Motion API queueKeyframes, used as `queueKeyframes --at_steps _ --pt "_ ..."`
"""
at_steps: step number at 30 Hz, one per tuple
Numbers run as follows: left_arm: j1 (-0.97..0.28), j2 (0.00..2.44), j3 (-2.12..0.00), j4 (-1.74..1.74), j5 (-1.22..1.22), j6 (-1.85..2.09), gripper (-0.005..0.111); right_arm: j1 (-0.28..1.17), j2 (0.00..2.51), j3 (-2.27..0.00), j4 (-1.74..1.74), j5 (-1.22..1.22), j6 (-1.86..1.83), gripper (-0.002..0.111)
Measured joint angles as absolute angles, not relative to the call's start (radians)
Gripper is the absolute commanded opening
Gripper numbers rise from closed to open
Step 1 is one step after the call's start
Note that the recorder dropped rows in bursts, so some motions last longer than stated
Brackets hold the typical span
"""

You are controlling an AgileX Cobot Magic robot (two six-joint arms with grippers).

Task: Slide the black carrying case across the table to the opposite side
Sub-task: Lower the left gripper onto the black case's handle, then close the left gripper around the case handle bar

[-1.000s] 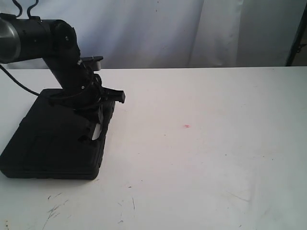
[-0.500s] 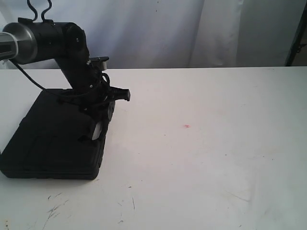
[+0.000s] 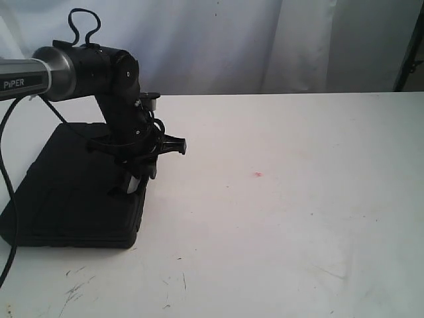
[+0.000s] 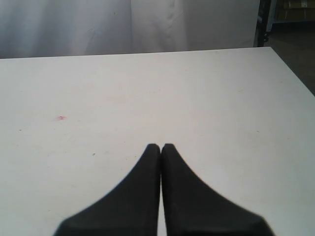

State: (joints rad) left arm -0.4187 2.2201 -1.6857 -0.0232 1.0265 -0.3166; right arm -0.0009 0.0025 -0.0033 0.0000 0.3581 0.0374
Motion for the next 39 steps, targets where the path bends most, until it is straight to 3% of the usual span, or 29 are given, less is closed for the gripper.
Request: queueKeyframes --at_steps 3,7,16,33,35,37,39 --pt "-0.419 2.221 -1.686 -0.021 1.027 -0.323 0.03 -0.001 0.003 -0.003 0.0 0.358 0.037 0.0" --pt "-0.419 2.221 -1.686 -0.021 1.017 -0.325 0.054 -0.001 0.003 -0.003 0.0 0.358 0.037 0.0" --pt "-0.419 2.223 -1.686 -0.053 0.961 -0.329 0.046 -0.001 0.003 -0.003 0.0 0.358 0.037 0.0" --pt "-0.419 2.275 -1.688 -0.02 0.974 -0.338 0.046 -0.001 0.003 -0.003 0.0 0.358 0.037 0.0" --pt "-0.419 2.28 -1.688 -0.02 0.974 -0.347 0.04 -0.001 0.003 -0.003 0.0 0.358 0.037 0.0" --pt "-0.419 2.286 -1.688 -0.02 0.972 -0.351 0.024 -0.001 0.003 -0.003 0.0 0.358 0.037 0.0" --pt "-0.419 2.286 -1.688 -0.011 0.972 -0.353 0.0 -0.001 0.003 -0.003 0.0 0.358 0.037 0.0"
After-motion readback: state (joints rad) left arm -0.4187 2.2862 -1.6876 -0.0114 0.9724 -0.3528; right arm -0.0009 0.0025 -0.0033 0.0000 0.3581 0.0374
